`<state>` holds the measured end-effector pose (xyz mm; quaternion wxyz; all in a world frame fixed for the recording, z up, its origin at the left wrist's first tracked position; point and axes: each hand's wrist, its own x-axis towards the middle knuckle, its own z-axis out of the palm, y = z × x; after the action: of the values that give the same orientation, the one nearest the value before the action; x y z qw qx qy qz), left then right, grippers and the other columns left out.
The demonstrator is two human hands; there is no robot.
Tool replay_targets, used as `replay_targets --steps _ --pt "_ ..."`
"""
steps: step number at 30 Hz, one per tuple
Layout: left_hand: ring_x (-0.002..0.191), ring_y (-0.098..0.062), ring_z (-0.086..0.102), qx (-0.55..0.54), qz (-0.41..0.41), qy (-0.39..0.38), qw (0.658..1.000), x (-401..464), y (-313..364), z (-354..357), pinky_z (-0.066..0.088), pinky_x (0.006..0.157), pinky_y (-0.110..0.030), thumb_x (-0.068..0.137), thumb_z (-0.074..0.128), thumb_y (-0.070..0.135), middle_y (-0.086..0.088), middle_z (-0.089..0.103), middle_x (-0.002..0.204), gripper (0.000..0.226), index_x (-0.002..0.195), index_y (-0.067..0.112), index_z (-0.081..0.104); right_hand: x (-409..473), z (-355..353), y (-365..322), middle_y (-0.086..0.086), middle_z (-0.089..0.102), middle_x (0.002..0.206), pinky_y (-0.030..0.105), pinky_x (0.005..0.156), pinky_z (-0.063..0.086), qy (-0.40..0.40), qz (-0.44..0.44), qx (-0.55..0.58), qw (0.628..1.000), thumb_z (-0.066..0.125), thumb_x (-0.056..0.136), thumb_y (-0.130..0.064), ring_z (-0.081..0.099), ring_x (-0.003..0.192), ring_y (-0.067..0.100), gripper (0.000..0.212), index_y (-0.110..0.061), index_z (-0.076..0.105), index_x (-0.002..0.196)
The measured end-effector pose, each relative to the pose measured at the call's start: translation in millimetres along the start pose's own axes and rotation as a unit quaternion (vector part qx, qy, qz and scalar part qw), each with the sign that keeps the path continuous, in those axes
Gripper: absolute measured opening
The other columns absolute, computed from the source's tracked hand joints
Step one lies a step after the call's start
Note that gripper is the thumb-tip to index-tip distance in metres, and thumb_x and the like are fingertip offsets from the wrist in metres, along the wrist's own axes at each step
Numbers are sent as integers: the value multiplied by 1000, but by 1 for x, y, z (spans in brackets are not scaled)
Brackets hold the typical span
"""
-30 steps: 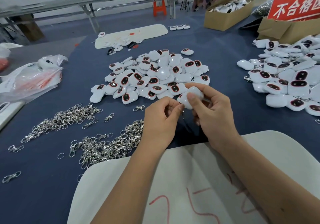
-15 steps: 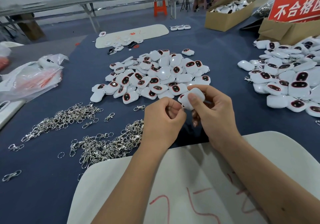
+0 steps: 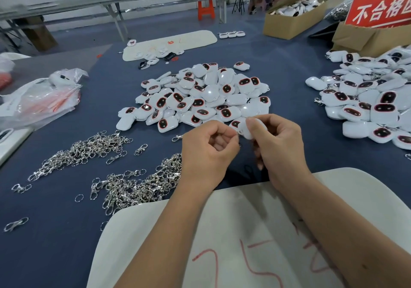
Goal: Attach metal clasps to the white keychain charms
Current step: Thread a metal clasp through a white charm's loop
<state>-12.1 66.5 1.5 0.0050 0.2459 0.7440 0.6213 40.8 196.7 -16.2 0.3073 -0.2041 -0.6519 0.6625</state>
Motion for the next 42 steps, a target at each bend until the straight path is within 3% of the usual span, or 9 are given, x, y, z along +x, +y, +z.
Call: replay_targets --steps 8,12,16,21,23,26,32,42 --pt "55 -2 48 -13 24 6 1000 -1 1 2 45 56 -15 83 74 -5 14 58 61 13 79 7 73 4 0 3 0 56 56 20 37 32 0 19 -8 1000 72 93 -28 42 42 14 19 -12 71 82" --pt "58 -3 51 16 18 13 1000 1 -2 3 43 57 -13 85 76 1 3 64 68 10 82 10 75 3 0 4 -1 60 65 24 40 39 -17 -19 52 998 68 99 -24 49 48 13 9 -19 71 92" --pt "59 -2 55 55 -8 4 998 2 -4 3 43 57 -11 84 78 7 2 71 73 5 84 11 74 3 0 5 -6 60 70 25 47 47 -21 -68 39 997 67 102 -20 55 54 12 5 -23 72 101" --pt "59 -10 58 70 -15 18 997 3 -5 3 44 57 -12 84 79 11 3 69 67 8 79 14 73 -1 2 1 19 58 78 28 45 46 -40 -103 -2 994 69 100 -17 51 49 16 8 -25 73 103" --pt "58 -9 59 82 -16 22 996 3 -6 2 45 57 -13 84 78 10 3 69 66 10 77 16 74 -2 2 -1 21 59 79 25 43 45 -45 -104 -6 994 70 100 -16 52 48 16 9 -24 73 102" --pt "56 -1 57 84 -23 20 996 3 -7 2 46 57 -10 82 76 7 5 70 65 15 75 20 74 -3 2 -2 17 60 75 24 43 46 -45 -101 -3 994 70 100 -16 55 48 14 6 -21 72 103" --pt "55 0 55 78 -11 22 997 3 -6 1 46 57 -11 76 75 4 4 69 65 15 72 18 74 -5 2 -2 -4 59 67 26 44 47 -32 -93 -9 995 70 100 -16 55 49 14 4 -20 70 99" --pt "56 -3 52 19 58 18 998 0 -6 2 43 56 -14 76 72 -7 8 62 64 16 72 9 70 -1 1 2 -1 61 62 25 41 45 -5 -53 13 998 67 101 -19 52 48 14 7 -14 71 98"
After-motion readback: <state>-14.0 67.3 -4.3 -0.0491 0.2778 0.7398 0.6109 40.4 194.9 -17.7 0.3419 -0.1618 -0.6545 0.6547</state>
